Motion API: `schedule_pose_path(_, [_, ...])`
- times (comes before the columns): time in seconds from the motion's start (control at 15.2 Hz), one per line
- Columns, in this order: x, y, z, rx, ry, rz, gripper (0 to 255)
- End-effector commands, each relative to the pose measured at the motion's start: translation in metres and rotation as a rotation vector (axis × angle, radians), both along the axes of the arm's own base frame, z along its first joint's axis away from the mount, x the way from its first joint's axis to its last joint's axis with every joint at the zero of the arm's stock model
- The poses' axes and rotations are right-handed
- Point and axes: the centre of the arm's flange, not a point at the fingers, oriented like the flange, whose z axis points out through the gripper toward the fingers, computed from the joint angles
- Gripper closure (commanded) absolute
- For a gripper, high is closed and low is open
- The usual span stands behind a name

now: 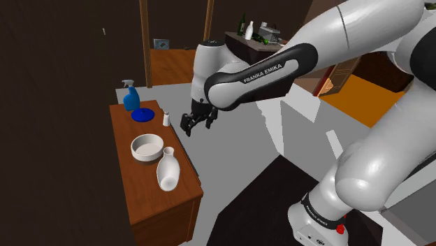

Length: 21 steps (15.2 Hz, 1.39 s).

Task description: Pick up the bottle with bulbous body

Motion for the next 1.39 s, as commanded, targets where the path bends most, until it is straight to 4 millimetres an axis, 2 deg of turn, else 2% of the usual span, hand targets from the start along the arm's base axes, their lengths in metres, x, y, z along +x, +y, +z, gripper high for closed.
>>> schedule_pose_path(0.0, [0.014,0.017,-0.019,0.005,-0.001,-0.001,0])
schedule_pose_path(0.66, [0.077,0.084,-0.102,0.026,-0.005,-0.004,0])
schedule_pose_path(1.12, [0.077,0.084,-0.139,0.026,-0.005,-0.004,0])
schedule_pose_path(1.25, [0.077,0.084,-0.142,0.026,-0.005,-0.004,0])
schedule_pose_path(1.32, [0.077,0.085,-0.142,0.026,-0.005,-0.004,255])
